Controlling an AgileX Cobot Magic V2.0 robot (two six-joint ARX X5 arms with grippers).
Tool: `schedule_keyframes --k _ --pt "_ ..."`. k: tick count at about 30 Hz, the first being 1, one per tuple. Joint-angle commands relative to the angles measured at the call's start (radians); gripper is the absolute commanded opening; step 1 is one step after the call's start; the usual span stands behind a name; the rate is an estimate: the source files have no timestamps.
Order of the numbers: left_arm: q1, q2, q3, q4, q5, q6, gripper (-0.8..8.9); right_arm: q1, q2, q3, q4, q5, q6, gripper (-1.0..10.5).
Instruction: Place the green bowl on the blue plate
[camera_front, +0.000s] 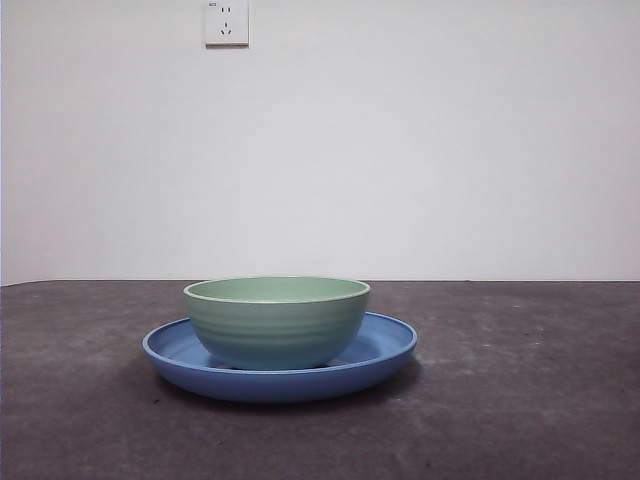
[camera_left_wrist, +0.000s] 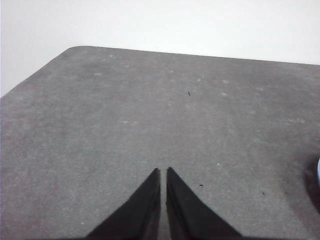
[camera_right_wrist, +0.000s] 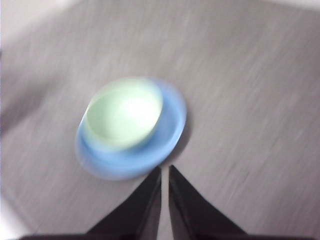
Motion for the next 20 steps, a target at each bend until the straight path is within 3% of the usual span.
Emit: schedule_keyframes --k 1,5,8,15,20 --pt "0.001 -0.001 -0.021 -0.008 -0.005 0.011 0.2 -0.056 -0.105 -0.196 0.325 0.031 -0.064 0.2" --pt "0.001 -0.001 -0.021 -0.008 -0.005 0.011 0.2 -0.156 -0.254 -0.485 0.732 0.111 -0.11 0.2" --pt "0.001 -0.001 -0.021 -0.008 -0.005 0.011 0.2 -0.232 -0.352 -0.626 0.878 0.112 -0.106 0.2" --pt "0.001 -0.001 -0.021 -0.008 -0.005 0.011 0.2 -0.381 -0.489 -0.695 0.735 0.139 -0.158 0.2" --pt "0.001 -0.001 -0.021 -0.008 -0.005 0.011 0.2 -0.459 -0.488 -0.708 0.645 0.175 -0.163 0.2"
